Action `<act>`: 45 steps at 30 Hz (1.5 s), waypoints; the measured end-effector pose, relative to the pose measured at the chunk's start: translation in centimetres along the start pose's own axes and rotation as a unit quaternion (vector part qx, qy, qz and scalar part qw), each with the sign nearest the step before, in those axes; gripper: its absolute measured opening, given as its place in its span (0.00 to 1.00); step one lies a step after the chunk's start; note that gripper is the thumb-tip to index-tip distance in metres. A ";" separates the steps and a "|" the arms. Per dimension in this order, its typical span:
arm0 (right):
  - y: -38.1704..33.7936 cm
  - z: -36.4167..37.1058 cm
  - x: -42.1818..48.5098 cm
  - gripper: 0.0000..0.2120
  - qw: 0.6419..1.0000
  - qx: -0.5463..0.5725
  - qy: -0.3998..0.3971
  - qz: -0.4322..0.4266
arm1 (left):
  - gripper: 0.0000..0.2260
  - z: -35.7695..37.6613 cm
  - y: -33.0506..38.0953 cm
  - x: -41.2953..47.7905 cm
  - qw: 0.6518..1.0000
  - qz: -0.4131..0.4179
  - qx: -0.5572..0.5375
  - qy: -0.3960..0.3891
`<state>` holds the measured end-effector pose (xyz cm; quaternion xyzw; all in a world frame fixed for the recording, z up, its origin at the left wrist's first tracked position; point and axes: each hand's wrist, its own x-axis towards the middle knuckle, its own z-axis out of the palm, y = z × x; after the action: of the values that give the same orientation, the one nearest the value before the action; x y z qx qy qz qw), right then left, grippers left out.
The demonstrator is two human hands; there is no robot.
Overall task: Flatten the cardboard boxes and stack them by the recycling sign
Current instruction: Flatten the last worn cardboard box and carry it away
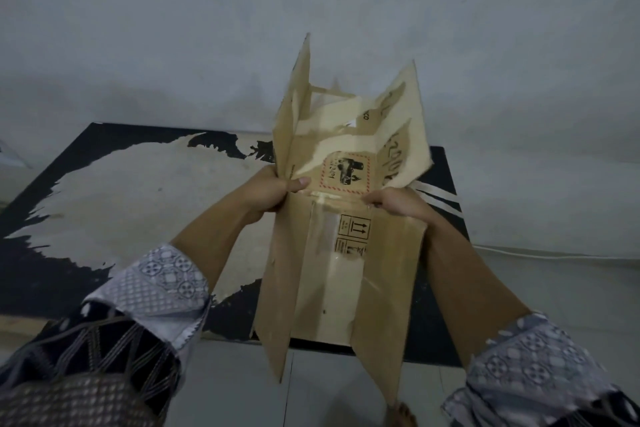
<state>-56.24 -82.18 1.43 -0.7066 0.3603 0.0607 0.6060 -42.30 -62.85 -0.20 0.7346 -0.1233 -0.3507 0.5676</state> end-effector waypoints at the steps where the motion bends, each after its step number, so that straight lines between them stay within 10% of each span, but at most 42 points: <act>1: 0.4 -0.2 0.3 0.16 0.998 0.052 -0.002 0.021 | 0.12 0.4 -0.5 0.4 1.000 -0.005 -0.008 0.006; 15: 5.6 3.1 1.4 0.12 0.957 0.274 -0.027 0.094 | 0.14 0.3 -7.4 -0.2 0.975 -0.080 -0.122 0.167; 26: 6.9 -2.5 -1.5 0.19 0.947 0.287 -0.111 0.086 | 0.28 -4.1 -5.4 -3.1 0.980 -0.184 -0.040 -0.060; 39: 5.5 -3.8 0.6 0.18 0.966 -0.240 -0.053 0.083 | 0.26 -4.6 -5.0 -2.8 0.956 -0.124 0.251 0.085; 45: 6.8 0.8 1.9 0.24 0.949 -0.287 0.124 -0.028 | 0.19 -6.5 -6.7 -2.7 0.941 -0.128 0.278 0.146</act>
<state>-58.51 -82.32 -5.34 -0.8626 0.3797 0.0568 0.3294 -41.47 -54.24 -4.66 0.9158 -0.0367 -0.2613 0.3028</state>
